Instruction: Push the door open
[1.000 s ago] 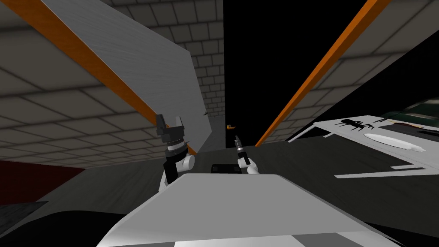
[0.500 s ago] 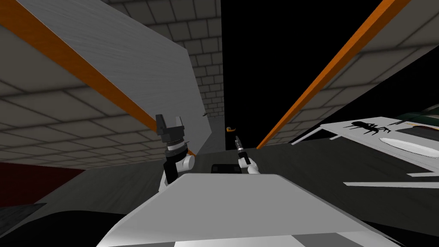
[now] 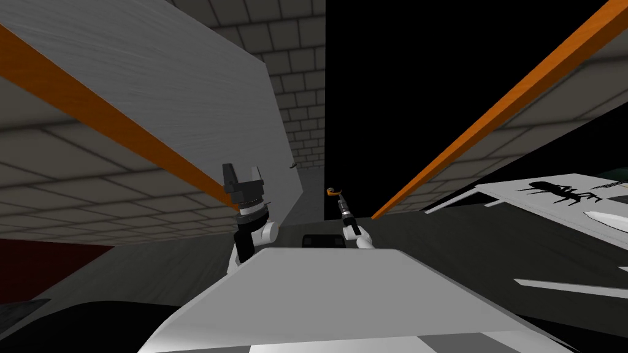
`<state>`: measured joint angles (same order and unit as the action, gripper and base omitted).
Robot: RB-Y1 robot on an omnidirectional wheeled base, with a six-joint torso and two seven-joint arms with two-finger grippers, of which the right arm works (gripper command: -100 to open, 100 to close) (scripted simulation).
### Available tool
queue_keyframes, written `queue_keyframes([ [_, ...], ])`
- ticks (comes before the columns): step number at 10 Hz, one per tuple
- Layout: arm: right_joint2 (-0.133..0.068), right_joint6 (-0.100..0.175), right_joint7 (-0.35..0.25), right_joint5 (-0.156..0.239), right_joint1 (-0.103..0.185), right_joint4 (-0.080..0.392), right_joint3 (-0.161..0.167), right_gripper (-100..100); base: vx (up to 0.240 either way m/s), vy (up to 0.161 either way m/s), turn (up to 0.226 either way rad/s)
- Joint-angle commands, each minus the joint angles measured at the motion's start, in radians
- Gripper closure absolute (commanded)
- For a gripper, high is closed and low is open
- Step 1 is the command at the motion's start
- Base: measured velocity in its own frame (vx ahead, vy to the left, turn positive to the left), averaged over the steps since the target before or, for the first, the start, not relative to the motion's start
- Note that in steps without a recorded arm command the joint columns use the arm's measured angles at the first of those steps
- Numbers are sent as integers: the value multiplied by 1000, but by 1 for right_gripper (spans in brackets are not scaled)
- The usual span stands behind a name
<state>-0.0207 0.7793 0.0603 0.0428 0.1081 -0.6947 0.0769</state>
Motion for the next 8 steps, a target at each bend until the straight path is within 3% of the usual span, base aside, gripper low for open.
queue_keyframes([
  [1,12,2,0,2,2,4,-4,-100,198,47,28],
  [3,38,4,0,4,3,7,-7,-100,192,23,20],
  [4,30,8,2,3,6,15,-7,-100,77,5,7],
  [5,30,8,2,3,6,15,-7,100,-9,1,-6],
  [8,30,8,2,3,6,15,-7,100,-22,-3,2],
])
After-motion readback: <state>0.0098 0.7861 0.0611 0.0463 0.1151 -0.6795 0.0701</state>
